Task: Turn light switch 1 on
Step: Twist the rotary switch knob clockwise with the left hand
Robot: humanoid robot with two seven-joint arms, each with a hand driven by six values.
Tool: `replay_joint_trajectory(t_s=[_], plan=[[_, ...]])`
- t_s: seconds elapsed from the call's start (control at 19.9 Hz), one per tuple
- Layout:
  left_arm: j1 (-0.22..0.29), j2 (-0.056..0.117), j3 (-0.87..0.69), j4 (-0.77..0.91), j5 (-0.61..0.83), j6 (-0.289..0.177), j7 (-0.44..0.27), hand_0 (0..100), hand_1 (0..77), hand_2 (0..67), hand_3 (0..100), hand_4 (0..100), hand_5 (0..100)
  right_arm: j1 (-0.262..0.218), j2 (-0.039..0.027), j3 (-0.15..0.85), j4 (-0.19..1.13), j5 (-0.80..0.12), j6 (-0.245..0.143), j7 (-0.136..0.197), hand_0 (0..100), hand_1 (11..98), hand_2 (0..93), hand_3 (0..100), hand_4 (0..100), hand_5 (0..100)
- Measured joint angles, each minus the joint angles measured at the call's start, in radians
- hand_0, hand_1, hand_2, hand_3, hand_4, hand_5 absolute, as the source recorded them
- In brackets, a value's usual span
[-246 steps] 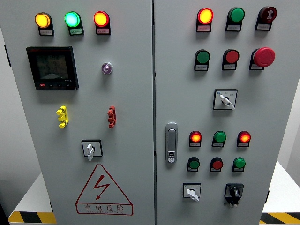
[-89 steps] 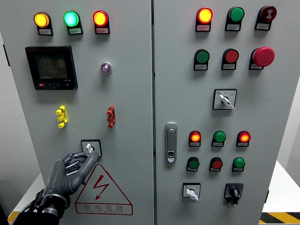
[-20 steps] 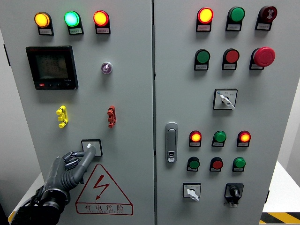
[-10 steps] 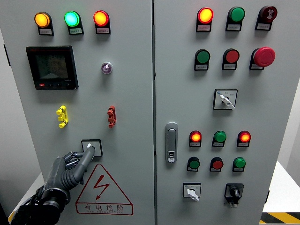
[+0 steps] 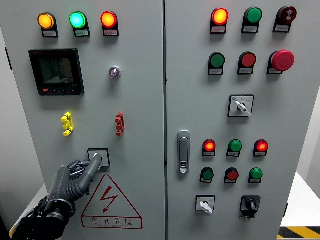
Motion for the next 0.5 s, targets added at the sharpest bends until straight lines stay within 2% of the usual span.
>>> replay_joint_trajectory(t_s=[0.3,0.5], plan=[[-0.002,-0.001,0.004,0.0,0.0,0.0,0.011,20,52.0,51.2,94,100,91,0.0,0.0005,-0.001,0.0,0.0,0.0,0.0,0,19.8,0.0,20,19,10],[-0.002,-0.001,0.005,0.001,0.0,0.0,0.012,23,52.7,51.3,94,100,91,0.0,0.0005,-0.001,0.0,0.0,0.0,0.0,0,19.8,0.0,20,19,10]])
